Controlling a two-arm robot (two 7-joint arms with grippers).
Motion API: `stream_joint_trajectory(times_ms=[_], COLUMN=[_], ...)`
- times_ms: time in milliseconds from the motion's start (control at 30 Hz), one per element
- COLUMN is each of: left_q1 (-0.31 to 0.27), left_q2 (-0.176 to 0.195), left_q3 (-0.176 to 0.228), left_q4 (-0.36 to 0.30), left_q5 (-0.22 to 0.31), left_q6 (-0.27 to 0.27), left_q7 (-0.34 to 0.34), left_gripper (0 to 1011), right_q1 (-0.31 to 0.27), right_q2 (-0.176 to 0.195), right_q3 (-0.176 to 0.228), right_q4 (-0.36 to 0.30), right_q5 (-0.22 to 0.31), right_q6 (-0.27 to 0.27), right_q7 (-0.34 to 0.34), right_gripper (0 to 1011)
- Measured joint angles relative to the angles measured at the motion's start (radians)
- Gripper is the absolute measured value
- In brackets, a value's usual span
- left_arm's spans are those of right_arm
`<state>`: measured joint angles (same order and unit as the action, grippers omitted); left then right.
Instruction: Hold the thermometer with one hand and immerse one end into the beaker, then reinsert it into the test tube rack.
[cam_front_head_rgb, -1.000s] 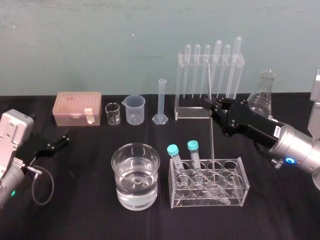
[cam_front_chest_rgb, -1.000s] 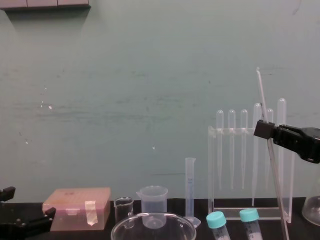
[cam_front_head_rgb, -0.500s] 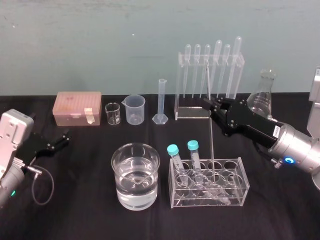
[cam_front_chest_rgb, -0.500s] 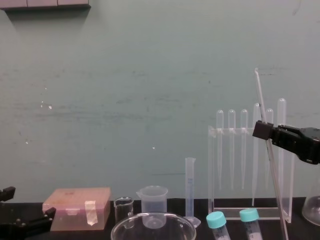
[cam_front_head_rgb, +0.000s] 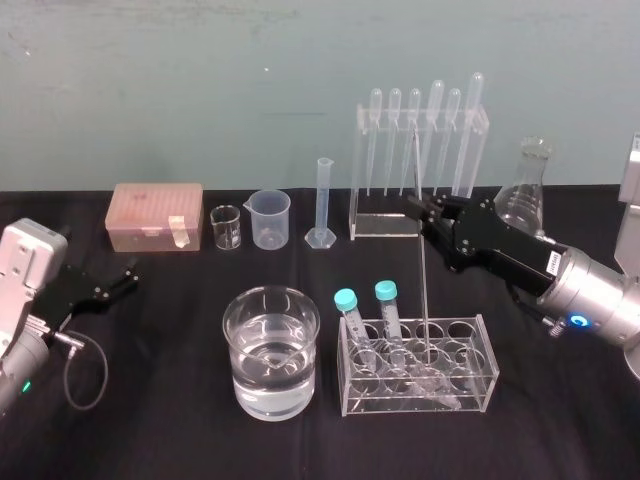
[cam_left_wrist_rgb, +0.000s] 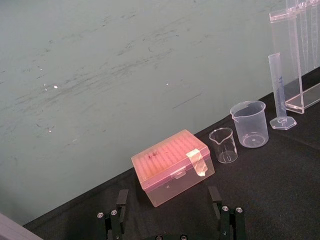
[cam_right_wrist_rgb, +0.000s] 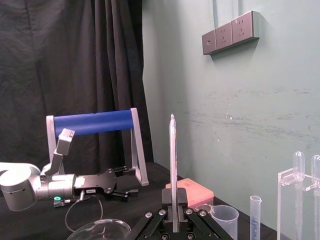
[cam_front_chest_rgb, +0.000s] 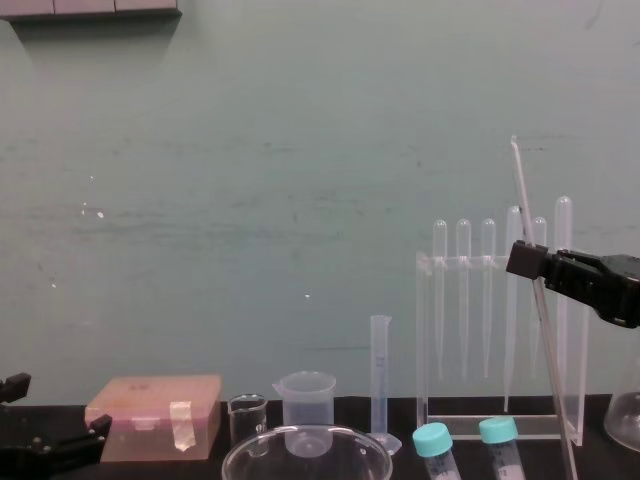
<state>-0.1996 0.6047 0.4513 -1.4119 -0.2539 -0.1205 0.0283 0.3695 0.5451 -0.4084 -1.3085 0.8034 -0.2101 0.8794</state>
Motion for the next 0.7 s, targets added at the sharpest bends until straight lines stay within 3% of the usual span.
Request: stream_joint_trajectory(times_ms=[133,300,467,567,700], left_q1=[0.0,0.0,0.0,0.0,0.0], left_q2=[0.0,0.0,0.0,0.0,0.0], left_q3=[0.0,0.0,0.0,0.0,0.0], left_q4=[0.0,0.0,0.0,0.0,0.0], left_q5=[0.0,0.0,0.0,0.0,0.0], left_q6=[0.0,0.0,0.0,0.0,0.0], left_q7=[0.0,0.0,0.0,0.0,0.0], left_gripper=[1008,1008,1008,1008,1008], right_q1=[0.0,0.0,0.0,0.0,0.0], right_q2=[0.0,0.0,0.0,0.0,0.0], right_q3=[0.0,0.0,0.0,0.0,0.0], right_q4=[0.0,0.0,0.0,-0.001,0.0], right_q5=[0.0,0.001,0.001,0.001,0.001], right_q6=[0.0,0.001,0.001,0.001,0.001], right_q7=[0.0,0.0,0.0,0.0,-0.001], right_gripper=[56,138,330,390,562])
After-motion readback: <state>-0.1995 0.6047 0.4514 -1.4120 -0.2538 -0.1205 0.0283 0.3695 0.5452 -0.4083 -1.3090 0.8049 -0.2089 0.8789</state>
